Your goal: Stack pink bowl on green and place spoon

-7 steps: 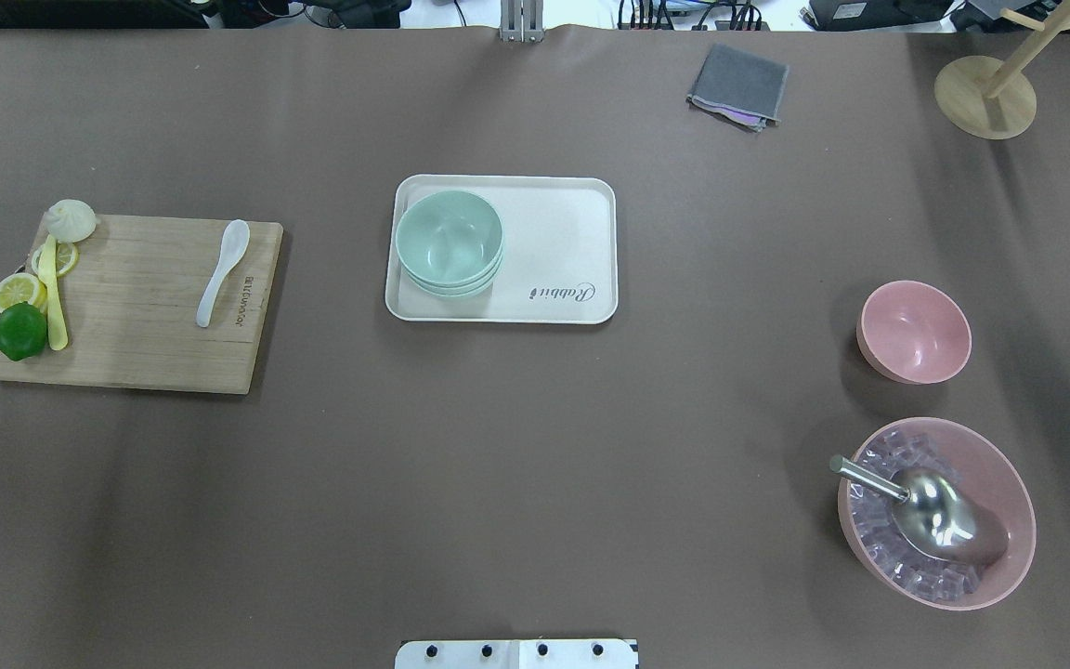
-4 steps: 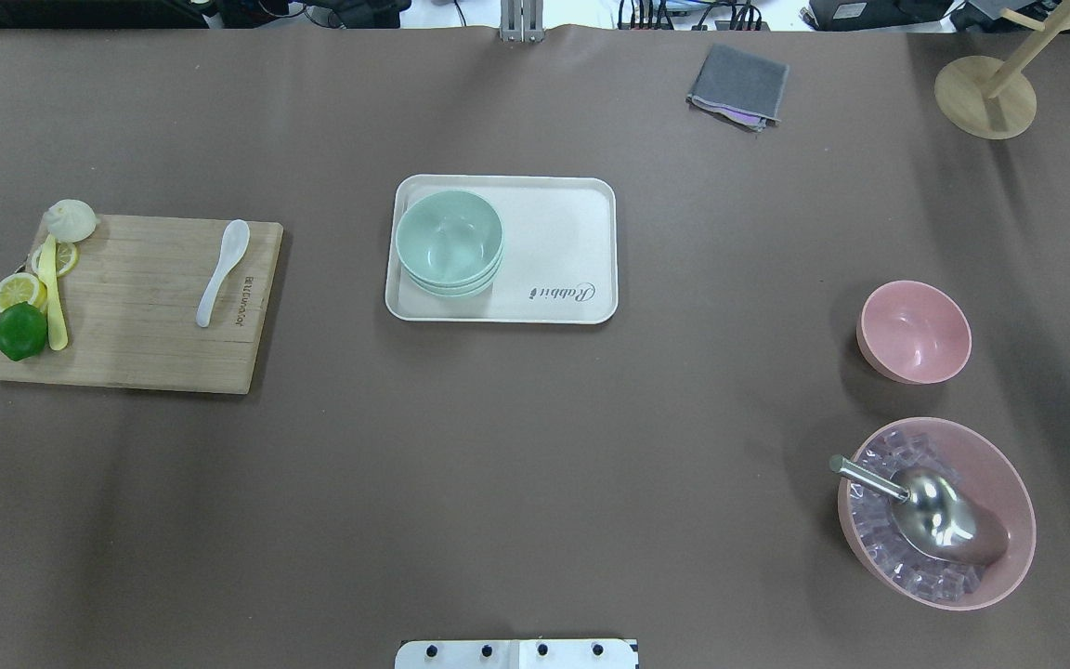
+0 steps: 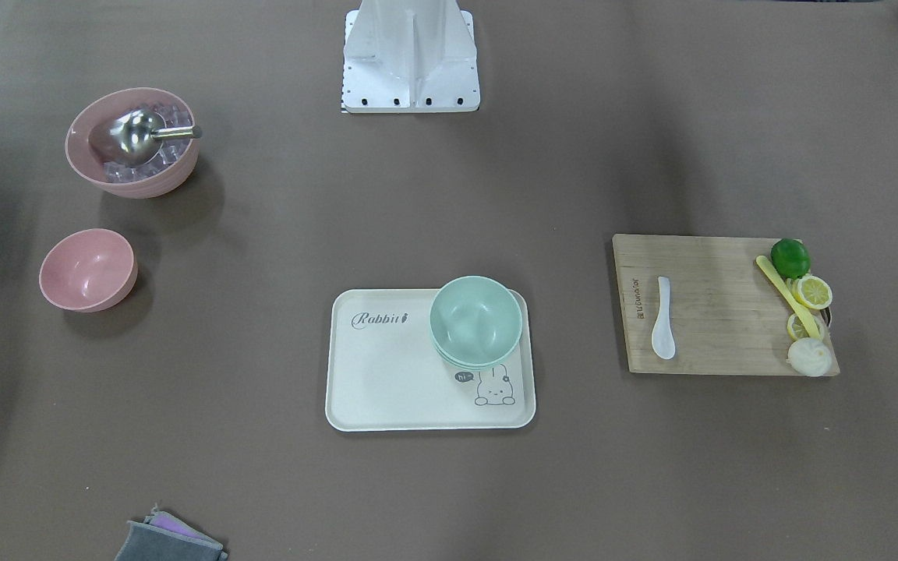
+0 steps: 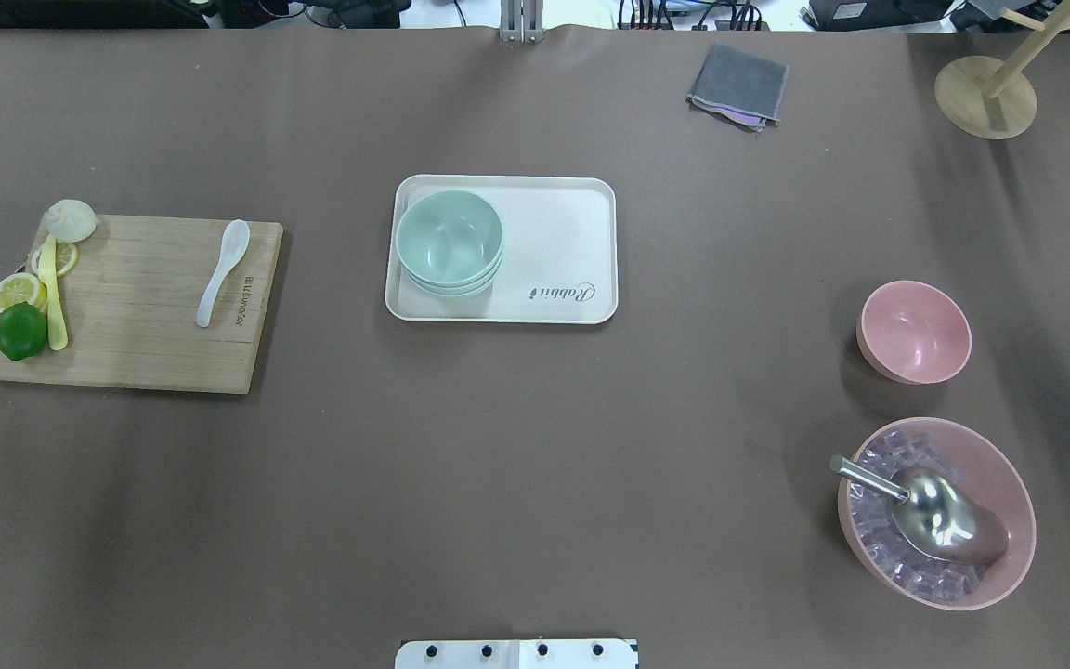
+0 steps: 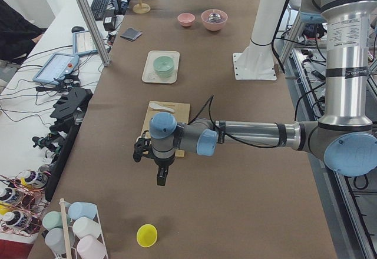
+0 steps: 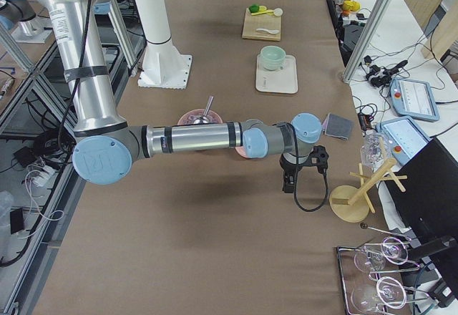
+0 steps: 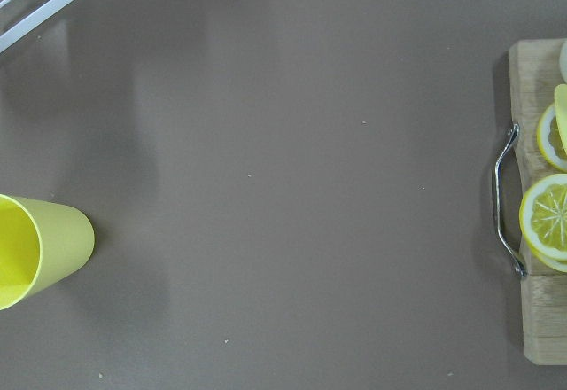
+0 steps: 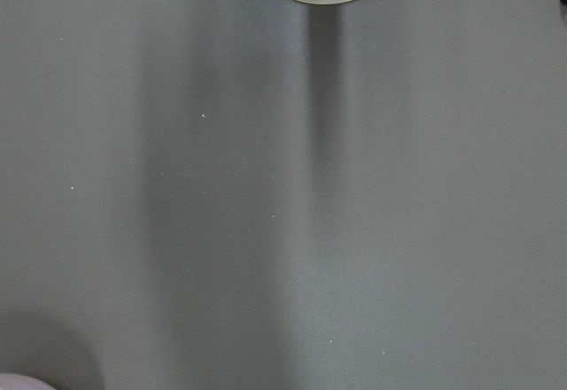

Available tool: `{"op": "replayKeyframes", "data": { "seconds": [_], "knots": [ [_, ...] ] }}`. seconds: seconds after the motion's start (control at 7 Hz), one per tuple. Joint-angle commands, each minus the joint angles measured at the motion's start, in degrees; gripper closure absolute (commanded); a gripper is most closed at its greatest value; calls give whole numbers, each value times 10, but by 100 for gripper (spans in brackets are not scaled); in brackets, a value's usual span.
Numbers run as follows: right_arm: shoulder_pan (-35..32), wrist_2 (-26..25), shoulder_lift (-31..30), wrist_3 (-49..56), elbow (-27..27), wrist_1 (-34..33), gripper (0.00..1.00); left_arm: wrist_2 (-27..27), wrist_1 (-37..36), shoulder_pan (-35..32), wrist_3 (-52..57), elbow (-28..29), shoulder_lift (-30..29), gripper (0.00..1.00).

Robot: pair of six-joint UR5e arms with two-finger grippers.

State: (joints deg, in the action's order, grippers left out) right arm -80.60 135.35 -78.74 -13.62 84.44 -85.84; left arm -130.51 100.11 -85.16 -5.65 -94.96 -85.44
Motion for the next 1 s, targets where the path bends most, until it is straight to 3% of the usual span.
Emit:
{"op": "replayKeyframes", "data": {
  "seconds": [0.0, 0.29, 0.43, 0.71, 0.86],
  "knots": [
    [1, 0, 4, 0, -1, 0, 0, -5, 3, 1, 3, -8, -8, 2],
    [3, 2, 15, 0, 2, 1, 0, -4, -6, 2, -2, 7, -76, 2],
    [10, 3, 16, 0, 7, 6, 0, -10, 6, 3, 3, 35, -83, 2],
    [42, 4, 13, -1, 10, 64, 0, -10, 75, 3, 2, 37, -83, 2],
    [49, 14, 3, -5, 12, 97, 0, -9, 76, 5, 1, 37, -89, 2]
  ]
}}
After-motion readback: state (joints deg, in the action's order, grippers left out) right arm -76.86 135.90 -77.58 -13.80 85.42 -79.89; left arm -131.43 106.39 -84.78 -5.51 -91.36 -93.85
